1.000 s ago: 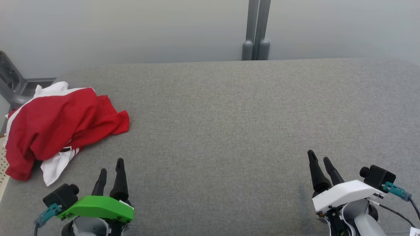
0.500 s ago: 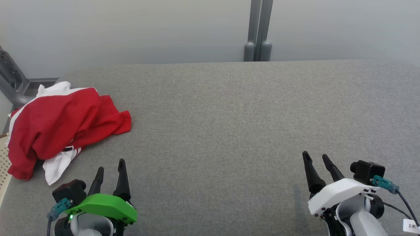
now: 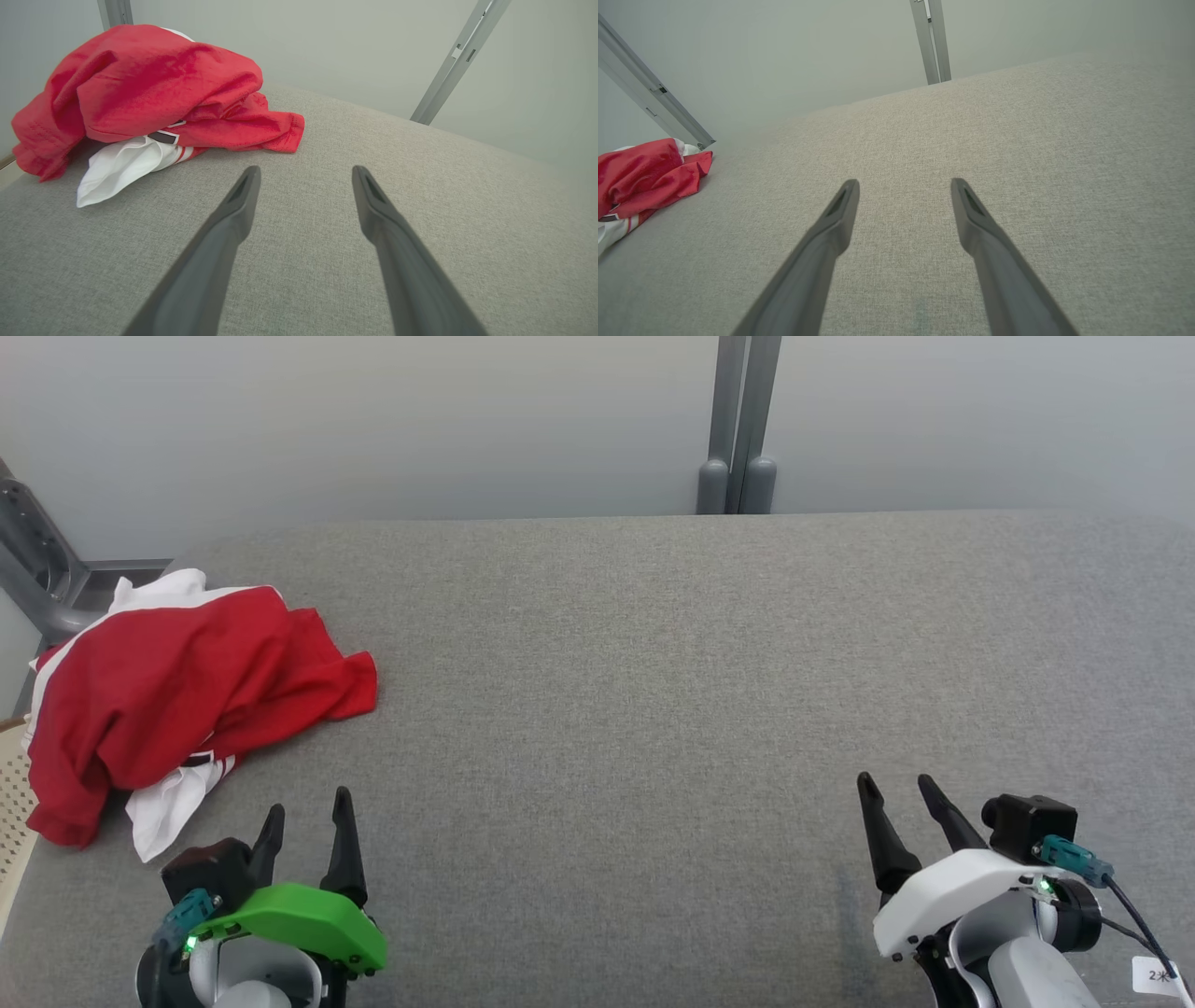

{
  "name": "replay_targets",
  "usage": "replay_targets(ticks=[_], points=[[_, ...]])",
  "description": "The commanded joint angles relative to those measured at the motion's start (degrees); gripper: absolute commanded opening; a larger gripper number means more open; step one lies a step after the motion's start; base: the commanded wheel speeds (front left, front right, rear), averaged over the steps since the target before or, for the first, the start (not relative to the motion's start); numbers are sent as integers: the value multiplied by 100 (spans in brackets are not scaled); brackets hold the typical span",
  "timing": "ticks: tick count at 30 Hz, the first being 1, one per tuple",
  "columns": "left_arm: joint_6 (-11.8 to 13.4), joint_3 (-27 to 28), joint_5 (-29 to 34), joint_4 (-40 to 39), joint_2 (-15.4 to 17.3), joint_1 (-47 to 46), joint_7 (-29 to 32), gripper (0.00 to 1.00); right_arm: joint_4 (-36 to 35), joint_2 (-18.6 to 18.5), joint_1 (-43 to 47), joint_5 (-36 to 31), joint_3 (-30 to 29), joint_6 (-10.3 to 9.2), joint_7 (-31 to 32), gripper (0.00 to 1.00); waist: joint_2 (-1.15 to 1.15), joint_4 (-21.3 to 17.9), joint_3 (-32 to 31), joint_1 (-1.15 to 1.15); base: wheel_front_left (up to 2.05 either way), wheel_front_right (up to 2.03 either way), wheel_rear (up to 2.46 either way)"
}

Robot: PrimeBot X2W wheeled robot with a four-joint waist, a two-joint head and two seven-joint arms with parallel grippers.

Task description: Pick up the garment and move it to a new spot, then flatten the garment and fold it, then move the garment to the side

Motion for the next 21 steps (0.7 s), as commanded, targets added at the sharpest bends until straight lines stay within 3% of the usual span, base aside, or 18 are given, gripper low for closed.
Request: replay_targets(ticks=[1,21], points=[[2,-34,149,-12,64,-154,-28,100,7,-30,-105,-162,29,1,-47,100,0,0,-2,0,0,0,0],[148,-275,906,115,172,-227,-171,100,266,-40,-243,-966,213,2,-225,100,0,-3,-21,0,0,0,0]])
